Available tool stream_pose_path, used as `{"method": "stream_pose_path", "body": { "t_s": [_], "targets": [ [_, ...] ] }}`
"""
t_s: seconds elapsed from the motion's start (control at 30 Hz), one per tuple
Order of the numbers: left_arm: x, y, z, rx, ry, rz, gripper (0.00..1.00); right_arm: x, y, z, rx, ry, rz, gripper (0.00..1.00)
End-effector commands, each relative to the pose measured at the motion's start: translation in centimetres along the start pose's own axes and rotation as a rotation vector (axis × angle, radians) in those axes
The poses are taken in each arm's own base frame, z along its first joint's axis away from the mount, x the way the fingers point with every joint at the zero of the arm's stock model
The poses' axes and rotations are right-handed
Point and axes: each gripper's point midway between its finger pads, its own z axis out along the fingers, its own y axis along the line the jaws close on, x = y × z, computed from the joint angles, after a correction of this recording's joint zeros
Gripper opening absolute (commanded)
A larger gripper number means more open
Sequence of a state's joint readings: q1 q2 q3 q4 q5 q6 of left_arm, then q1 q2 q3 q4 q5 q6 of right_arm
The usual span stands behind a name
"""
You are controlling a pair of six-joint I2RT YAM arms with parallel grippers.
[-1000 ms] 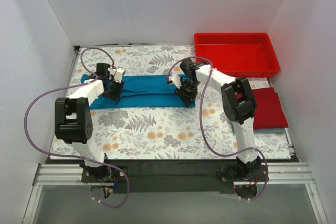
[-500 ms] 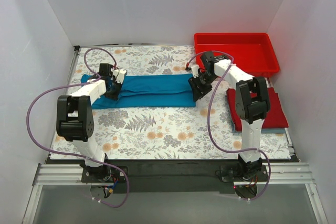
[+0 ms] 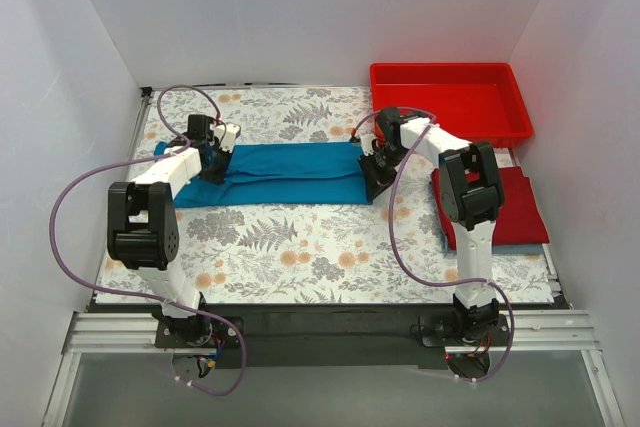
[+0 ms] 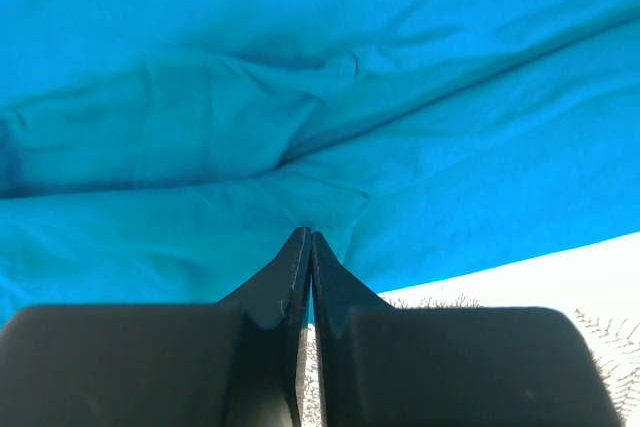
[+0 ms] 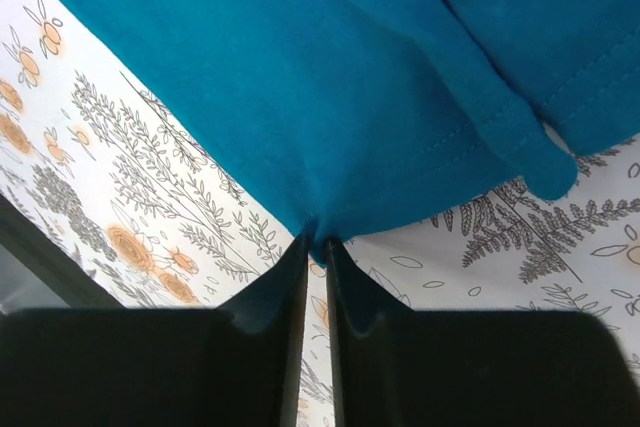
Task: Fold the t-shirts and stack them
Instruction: Fold the tshirt
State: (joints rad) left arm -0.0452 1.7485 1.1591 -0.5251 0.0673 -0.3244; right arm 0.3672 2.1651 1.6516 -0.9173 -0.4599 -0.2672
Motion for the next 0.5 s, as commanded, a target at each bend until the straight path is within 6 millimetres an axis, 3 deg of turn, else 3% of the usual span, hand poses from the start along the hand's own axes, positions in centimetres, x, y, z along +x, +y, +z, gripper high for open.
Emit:
{"method": "stream_pose_path", "body": {
  "t_s": [0.0, 0.07, 0.13, 0.23, 0.3, 0.33, 0.37, 0.47],
  "targets": [
    [-3.3, 0.6, -1.3, -0.005, -0.087, -0.008, 0.0, 0.2, 0.8, -0.4, -0.025, -0.004, 0.005, 0.15],
    [-4.2, 0.6, -1.5, 0.0, -0.107, -0.011, 0.0, 0.5, 0.9, -0.4, -0.023, 0.0, 0.003, 0.01],
    [-5.5, 0.7, -1.5, 0.005, -0.125, -0.016, 0.0, 0.6, 0.9, -0.6, -0.021, -0.001, -0.004, 0.01],
    [-5.6, 0.9, -1.4, 0.006, -0.094, -0.029, 0.0, 0.9, 0.9, -0.7, -0.017, 0.002, -0.009, 0.01],
    [-4.7, 0.5, -1.6, 0.023, -0.072, -0.023, 0.11, 0.9, 0.9, -0.7, -0.019, 0.003, -0.013, 0.01],
    [-3.8, 0.1, -1.9, 0.031, -0.063, -0.015, 0.23, 0.9, 1.0, -0.7, -0.02, 0.002, -0.015, 0.01],
    [-3.2, -0.3, -1.9, 0.036, -0.06, -0.007, 0.29, 0.9, 1.0, -0.6, -0.021, 0.004, -0.018, 0.01],
    [-1.5, -0.4, -2.2, 0.004, -0.045, 0.006, 0.38, 1.2, 0.8, -0.4, -0.021, 0.01, -0.019, 0.01]
  ]
}}
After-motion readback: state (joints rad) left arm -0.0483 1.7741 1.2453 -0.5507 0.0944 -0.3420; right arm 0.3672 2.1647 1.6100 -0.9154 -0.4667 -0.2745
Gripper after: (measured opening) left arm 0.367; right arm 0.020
